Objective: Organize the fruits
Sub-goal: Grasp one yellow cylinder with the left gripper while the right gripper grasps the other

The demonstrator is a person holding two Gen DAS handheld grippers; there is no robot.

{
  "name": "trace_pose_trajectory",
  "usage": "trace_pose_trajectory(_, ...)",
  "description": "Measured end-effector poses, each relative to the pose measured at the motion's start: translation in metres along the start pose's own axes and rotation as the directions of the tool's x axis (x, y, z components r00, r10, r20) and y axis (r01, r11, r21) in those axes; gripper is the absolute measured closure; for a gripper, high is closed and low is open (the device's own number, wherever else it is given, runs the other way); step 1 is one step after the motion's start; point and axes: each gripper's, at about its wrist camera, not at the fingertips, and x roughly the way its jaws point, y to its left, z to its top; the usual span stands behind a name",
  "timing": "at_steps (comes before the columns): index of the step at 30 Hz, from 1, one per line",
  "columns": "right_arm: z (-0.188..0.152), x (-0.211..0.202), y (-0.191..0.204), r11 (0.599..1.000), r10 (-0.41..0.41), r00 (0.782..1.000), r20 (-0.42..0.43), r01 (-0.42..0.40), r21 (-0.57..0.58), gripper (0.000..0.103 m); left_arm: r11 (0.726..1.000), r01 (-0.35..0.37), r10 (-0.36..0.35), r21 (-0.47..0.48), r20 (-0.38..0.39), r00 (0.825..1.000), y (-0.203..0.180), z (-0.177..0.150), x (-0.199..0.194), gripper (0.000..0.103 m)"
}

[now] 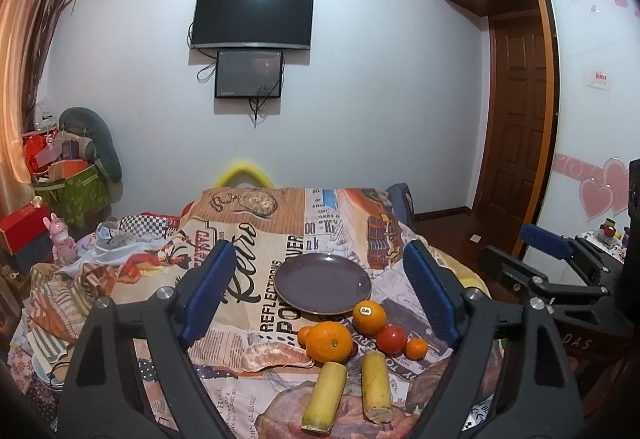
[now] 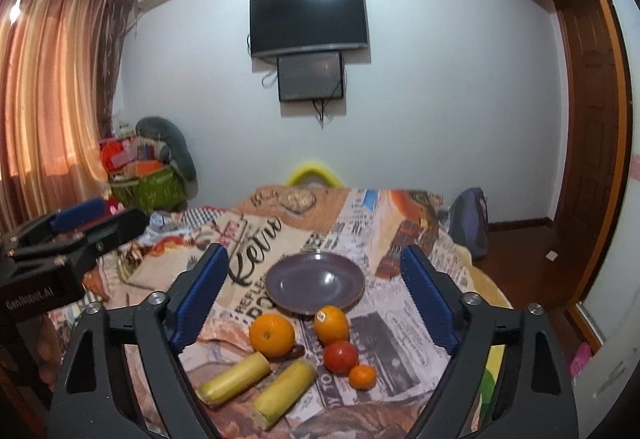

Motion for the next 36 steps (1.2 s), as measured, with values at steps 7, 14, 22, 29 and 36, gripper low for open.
trace_pose_trajectory(7,-0.018,0.023,-0.005,0.999,0.046,0.989,-0.138,-0.043,0.02,0.031,1.0,0.001,-0.001,0.008,-0.09,0.996,0.006,-0.015,0.025,0.033)
trace_pose_trajectory(14,-0.046,0.051,-0.01,0.998,0.057,0.954,-0.294,-0.047,0.039,0.034,1.0,0.002,0.001,0.015,-0.227,0.974,0.019,-0.044,0.06,0.039)
trace_pose_trajectory(22,-0.075,0.087,-0.004,0.996,0.088,0.897,-0.432,-0.071,0.054,0.047,1.0,0.025,-0.023,0.0,-0.358,0.933,0.027,-0.076,0.094,0.047)
trace_pose_trajectory(29,-0.099,0.113,-0.004,0.992,0.123,0.843,-0.523,-0.09,0.088,0.05,0.998,0.07,-0.061,0.002,-0.459,0.886,0.024,-0.104,0.121,0.053)
trace_pose_trajectory(36,-0.118,0.129,0.008,0.986,0.164,0.789,-0.592,-0.126,0.106,0.051,0.996,0.089,-0.083,-0.014,-0.524,0.848,0.028,-0.124,0.136,0.053)
